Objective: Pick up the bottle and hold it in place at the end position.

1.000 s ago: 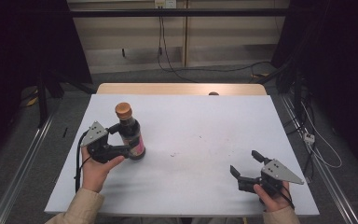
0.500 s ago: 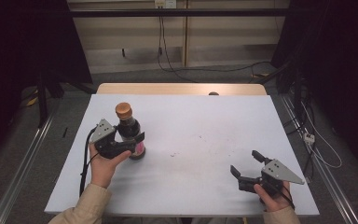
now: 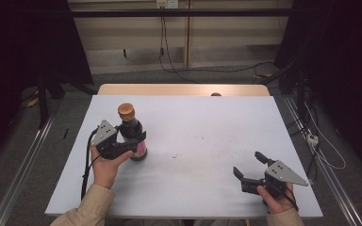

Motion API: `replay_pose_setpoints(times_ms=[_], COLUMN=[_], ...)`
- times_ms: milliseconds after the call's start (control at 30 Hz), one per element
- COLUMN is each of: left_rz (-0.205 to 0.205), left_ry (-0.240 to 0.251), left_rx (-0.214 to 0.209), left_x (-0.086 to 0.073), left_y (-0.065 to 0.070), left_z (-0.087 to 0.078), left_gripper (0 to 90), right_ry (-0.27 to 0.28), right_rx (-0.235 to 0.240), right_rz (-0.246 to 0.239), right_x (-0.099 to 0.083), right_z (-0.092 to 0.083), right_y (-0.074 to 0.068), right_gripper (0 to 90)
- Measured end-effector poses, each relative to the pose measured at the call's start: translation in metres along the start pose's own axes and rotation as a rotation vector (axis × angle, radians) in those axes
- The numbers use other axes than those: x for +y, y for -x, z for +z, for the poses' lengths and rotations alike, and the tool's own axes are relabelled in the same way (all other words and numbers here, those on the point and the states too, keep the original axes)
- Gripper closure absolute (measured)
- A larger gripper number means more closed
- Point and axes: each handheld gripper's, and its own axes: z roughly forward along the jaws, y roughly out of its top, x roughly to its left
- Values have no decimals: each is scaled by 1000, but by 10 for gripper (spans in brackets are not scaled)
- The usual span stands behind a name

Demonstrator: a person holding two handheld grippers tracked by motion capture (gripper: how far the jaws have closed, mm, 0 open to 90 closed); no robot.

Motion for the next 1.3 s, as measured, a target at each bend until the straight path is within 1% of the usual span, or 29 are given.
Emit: replay_pose_setpoints(times_ms=[67, 100, 133, 233, 267, 300, 333, 400, 433, 467, 500, 567, 600, 700, 733, 800, 867, 900, 1033, 1100, 1267, 1300], left_rz=[1, 22, 31, 41, 33, 16, 16, -8, 5, 5, 14, 13, -1, -7, -5, -10, 0, -6, 9, 5, 11, 18], left_ry=[1, -8, -13, -22, -25, -21, -21, -20, -27, -27, -24, -24, -19, -10, -11, -14, -23, -26, -34, -35, -32, -33], left_rx=[-2, -3, -4, -8, -10, -14, -14, -29, -40, -40, -50, -56, -69, -83, -92, -94, -100, -101, -111, -119, -146, -152], left_x=[0, 2, 3, 6, 7, 7, 7, 7, 10, 10, 12, 14, 18, 21, 24, 24, 25, 25, 27, 28, 32, 33], left_y=[1, 1, 2, 3, 4, 4, 4, 4, 7, 7, 10, 11, 14, 16, 19, 20, 21, 22, 27, 29, 35, 36], left_z=[1, 1, 2, 6, 7, 8, 8, 9, 12, 12, 15, 16, 19, 23, 27, 30, 33, 36, 43, 47, 54, 56], left_gripper=[262, 262, 262, 262, 262, 261, 261, 261, 261, 260, 260, 260, 260, 260, 260, 260, 259, 259, 259, 259, 259, 259], right_ry=[2, 5, 5, 6, 7, 8, 8, 9, 10, 9, 9, 10, 10, 11, 10, 10, 12, 12, 11, 10, 12, 12], right_rx=[-1, -1, 0, 4, 4, 5, 5, 3, 2, 2, 1, 1, 1, 0, -2, -2, -2, -2, 2, 2, 2, 2], right_rz=[0, -1, -2, -6, -4, -8, -8, -6, -6, -6, -7, -8, -8, -9, -10, -10, -11, -11, -11, -12, -11, -10], right_x=[0, 0, 1, 1, 1, 1, 1, 1, 1, 1, 1, 1, 1, 1, 1, 1, 1, 1, 1, 1, 1, 1], right_z=[0, 0, 0, 0, 0, 0, 0, -1, -1, -1, -1, -1, -1, -1, -1, -2, -2, -2, -2, -2, -3, -3], right_y=[0, 0, -1, -1, -1, -1, -1, -1, -1, -1, -1, -1, -1, -1, -1, -1, -1, -1, -1, -1, -1, -1], right_gripper=[43, 43, 43, 43, 43, 43, 43, 41, 41, 41, 41, 41, 41, 41, 41, 42, 41, 41, 44, 44, 41, 41])
